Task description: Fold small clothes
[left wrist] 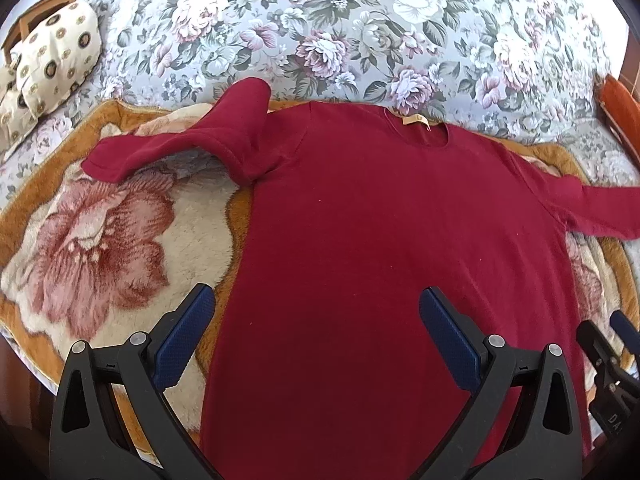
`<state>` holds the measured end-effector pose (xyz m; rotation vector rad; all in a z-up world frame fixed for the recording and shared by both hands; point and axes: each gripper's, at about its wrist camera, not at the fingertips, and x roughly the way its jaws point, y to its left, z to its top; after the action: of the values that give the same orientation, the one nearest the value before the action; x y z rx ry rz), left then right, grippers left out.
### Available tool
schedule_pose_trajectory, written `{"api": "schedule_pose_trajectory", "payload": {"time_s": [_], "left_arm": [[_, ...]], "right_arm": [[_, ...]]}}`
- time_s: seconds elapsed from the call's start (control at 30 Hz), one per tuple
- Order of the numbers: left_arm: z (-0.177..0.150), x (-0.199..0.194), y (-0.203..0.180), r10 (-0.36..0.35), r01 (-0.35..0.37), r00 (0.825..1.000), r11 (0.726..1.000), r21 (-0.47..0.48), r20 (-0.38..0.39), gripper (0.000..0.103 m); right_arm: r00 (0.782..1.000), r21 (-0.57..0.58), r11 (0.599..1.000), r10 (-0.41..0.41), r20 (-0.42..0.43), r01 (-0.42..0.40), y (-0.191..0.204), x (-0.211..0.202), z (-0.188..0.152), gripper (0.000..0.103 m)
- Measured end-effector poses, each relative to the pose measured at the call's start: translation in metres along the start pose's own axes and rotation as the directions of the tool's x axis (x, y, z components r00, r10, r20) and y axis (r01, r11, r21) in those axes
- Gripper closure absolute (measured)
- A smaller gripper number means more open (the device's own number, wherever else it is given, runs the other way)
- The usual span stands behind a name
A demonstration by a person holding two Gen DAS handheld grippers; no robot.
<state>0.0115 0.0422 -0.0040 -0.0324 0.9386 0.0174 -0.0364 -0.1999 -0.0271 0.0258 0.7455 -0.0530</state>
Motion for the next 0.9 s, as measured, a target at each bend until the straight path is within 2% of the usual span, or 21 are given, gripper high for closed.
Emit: {"api": "schedule_pose_trajectory", "payload": {"time_s": [0.27, 0.4, 0.47, 0.5, 0.53, 0.67, 0.8, 0.87, 0.9], "left_arm": [[-0.001, -0.011, -0.005, 0.029, -0.03, 0.999, 0.999, 0.034, 0.042, 0.001], [0.0, -0.012, 0.008, -0.019, 0.02, 0.999, 0.999, -0.031, 0.038, 0.001], [0.003, -0.005, 0.018, -0.086, 0.086, 0.996, 0.993, -0.076, 0.0, 0.001], [0.004, 0.0, 0.026, -0.134, 0.131, 0.991, 0.986, -0.105, -0.021, 0.001], [0.006, 0.003, 0.033, -0.142, 0.138, 0.99, 0.983, -0.122, -0.024, 0.001], [0.013, 0.02, 0.068, -0.055, 0.052, 0.998, 0.992, -0.118, -0.018, 0.001], [0.033, 0.047, 0.136, 0.007, -0.015, 0.999, 0.984, -0.177, -0.043, 0.001], [0.047, 0.054, 0.172, 0.014, -0.022, 0.999, 0.976, -0.215, -0.037, 0.001], [0.056, 0.054, 0.194, 0.0, -0.003, 1.0, 0.969, -0.247, -0.013, 0.001]], "right_arm": [[1.0, -0.004, 1.0, -0.015, -0.011, 0.015, 0.0, -0.002, 0.0, 0.022], [1.0, 0.004, 1.0, -0.011, -0.002, 0.011, -0.003, -0.005, -0.001, 0.022], [1.0, 0.005, 1.0, -0.01, 0.001, 0.01, -0.002, -0.006, -0.001, 0.022], [1.0, 0.005, 1.0, -0.008, 0.001, 0.008, -0.003, -0.006, -0.001, 0.022], [1.0, 0.003, 1.0, -0.007, -0.001, 0.007, -0.001, -0.005, 0.0, 0.022], [1.0, 0.005, 1.0, 0.006, -0.002, -0.006, -0.001, -0.005, 0.0, 0.022], [1.0, 0.009, 1.0, 0.011, -0.017, -0.011, 0.0, -0.001, 0.001, 0.022], [1.0, 0.011, 1.0, 0.009, -0.016, -0.009, 0.0, 0.0, 0.001, 0.022], [1.0, 0.013, 1.0, 0.008, -0.015, -0.008, 0.0, 0.0, 0.001, 0.022]]}}
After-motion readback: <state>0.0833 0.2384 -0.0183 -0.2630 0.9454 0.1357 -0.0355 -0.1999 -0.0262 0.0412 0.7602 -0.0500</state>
